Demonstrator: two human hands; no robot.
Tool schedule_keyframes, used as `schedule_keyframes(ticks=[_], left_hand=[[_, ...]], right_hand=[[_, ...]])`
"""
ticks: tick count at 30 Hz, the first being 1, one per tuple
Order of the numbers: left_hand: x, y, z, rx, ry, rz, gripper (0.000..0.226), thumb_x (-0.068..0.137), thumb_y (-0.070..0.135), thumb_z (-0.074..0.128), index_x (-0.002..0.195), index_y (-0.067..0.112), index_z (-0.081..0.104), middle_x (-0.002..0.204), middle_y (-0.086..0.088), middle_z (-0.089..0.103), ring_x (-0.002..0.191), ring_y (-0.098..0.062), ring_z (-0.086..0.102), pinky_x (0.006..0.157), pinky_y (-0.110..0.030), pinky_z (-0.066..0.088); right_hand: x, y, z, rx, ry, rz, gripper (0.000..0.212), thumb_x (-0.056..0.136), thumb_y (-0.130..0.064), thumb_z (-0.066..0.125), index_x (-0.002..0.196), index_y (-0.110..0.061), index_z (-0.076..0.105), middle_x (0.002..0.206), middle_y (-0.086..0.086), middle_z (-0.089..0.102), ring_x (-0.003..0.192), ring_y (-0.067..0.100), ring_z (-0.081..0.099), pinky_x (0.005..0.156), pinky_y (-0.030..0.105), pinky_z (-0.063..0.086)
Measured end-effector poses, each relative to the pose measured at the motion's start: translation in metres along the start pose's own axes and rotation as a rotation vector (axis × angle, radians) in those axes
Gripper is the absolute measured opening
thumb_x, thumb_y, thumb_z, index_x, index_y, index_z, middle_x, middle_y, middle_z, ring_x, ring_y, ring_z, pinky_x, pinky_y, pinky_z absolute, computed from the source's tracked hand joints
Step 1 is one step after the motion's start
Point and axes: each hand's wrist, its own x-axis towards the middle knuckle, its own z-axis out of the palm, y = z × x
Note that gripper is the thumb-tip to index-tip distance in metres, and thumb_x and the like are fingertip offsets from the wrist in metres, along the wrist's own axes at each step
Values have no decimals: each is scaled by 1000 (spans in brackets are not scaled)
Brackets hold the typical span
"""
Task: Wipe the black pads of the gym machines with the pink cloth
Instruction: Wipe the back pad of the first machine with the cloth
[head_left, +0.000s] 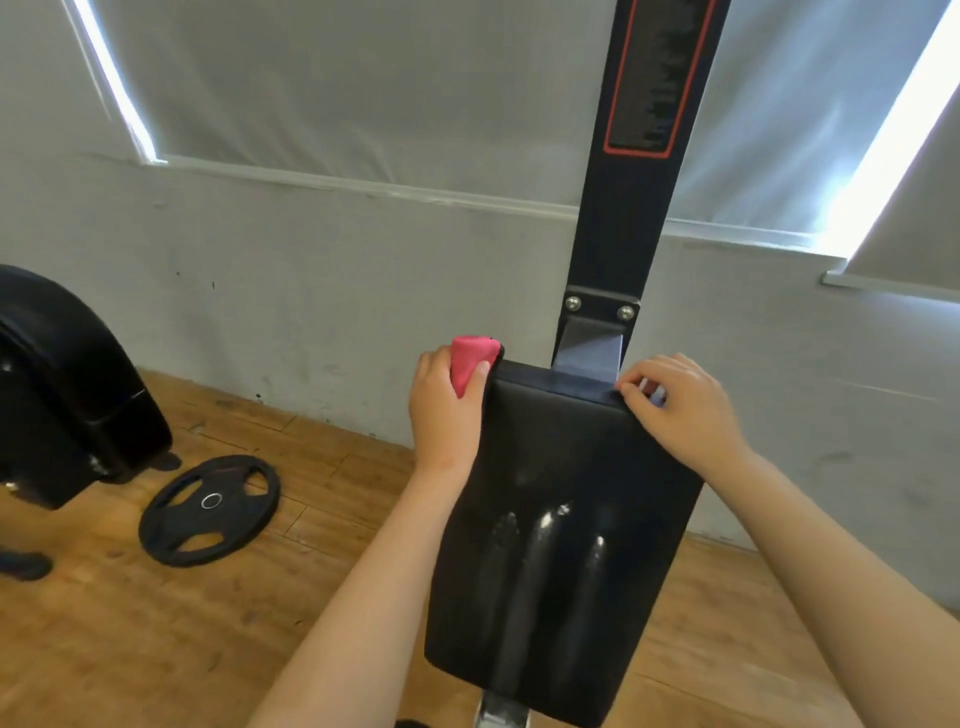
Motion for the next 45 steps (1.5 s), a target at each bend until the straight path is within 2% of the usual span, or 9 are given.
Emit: schedule_keyframes(ticks=[9,14,19,22,27,36,38,41,45], left_hand=[[4,-13,29,278,155,35,51,96,48,42,128,8,46,117,-9,53,98,-22,58,71,-26,49],[6,-13,30,44,180,-4,62,90,53,51,136,18,29,126,-10,46,100,-19,55,72,-27,55],[4,-9,27,76,269,36,48,91,45,58,122,10,49,118,-6,50,103,-16,50,81,-26,51],[2,-10,24,172,226,54,41,95,46,51,119,13,57,116,-4,55,106,-14,49,87,-25,47],[-3,-11,22,218,57,22,65,85,65,45,126,16,50,114,4,50,103,-8,48,83,-19,43],[12,-17,5,303,94,47,37,99,37,45,115,7,60,113,-4,49,108,-14,49,83,-17,43],[7,-11,3,199,108,47,33,100,32,44,122,10,55,113,1,51,108,-16,55,79,-13,45],[2,-1,3,125,123,40,44,101,30,39,144,20,34,138,-2,50,120,-15,52,90,-22,50],[9,-7,2,94,69,28,39,101,31,37,138,19,41,131,-1,53,117,-18,55,87,-17,48]], right_hand=[[-9,0,18,-224,303,-104,27,93,-25,44,79,-15,66,74,-2,61,65,13,52,56,22,36],[-9,2,19,-233,336,-125,28,92,-23,45,76,-14,66,72,0,61,64,13,51,56,21,33],[-8,4,20,-244,328,-137,23,91,-20,49,77,-13,66,72,1,61,63,14,51,54,24,39],[-9,5,21,-242,331,-146,23,91,-19,49,77,-12,66,71,1,61,63,14,50,53,25,40],[-8,7,23,-262,338,-142,23,91,-19,49,77,-11,66,71,2,61,62,14,50,52,25,40],[-8,7,24,-268,345,-149,24,92,-19,48,78,-11,66,71,3,61,62,15,50,52,25,38],[-8,7,24,-274,348,-145,24,92,-19,48,78,-11,66,71,3,61,62,15,50,53,24,37],[-8,6,24,-275,355,-145,23,92,-18,50,77,-11,66,70,3,61,62,15,50,53,23,35],[-8,7,25,-272,359,-140,23,92,-18,49,77,-11,65,70,3,60,62,15,50,54,24,36]])
